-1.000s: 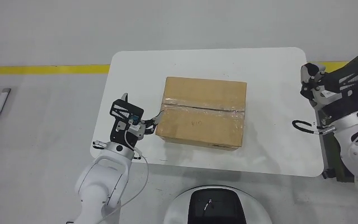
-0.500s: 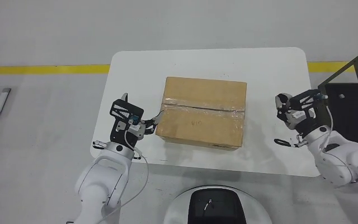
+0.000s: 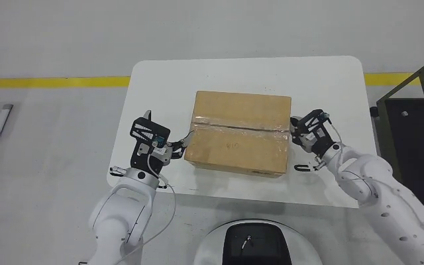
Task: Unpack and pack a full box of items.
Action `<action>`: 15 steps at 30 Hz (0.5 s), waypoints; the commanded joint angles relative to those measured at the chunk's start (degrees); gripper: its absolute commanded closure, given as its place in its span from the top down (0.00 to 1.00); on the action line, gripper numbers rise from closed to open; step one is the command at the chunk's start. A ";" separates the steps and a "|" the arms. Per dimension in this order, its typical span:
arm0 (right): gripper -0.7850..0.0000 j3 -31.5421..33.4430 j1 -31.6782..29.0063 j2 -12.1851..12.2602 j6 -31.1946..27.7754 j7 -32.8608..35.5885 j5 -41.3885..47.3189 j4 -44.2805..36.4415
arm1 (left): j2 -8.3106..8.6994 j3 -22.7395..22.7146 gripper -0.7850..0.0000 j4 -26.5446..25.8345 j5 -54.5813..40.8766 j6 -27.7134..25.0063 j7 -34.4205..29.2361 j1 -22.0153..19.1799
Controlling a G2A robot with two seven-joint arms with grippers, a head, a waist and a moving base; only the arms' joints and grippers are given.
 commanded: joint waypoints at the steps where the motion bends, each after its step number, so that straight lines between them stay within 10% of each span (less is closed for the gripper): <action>1: 0.00 -1.61 2.03 -0.34 -0.34 -0.32 -0.53 1.53 | 0.00 0.00 1.00 0.00 0.00 0.00 0.00 0.00; 15: 0.00 -5.27 8.85 -1.97 0.02 -1.93 -0.90 6.76 | 0.00 0.00 1.00 0.00 0.00 0.00 0.00 0.00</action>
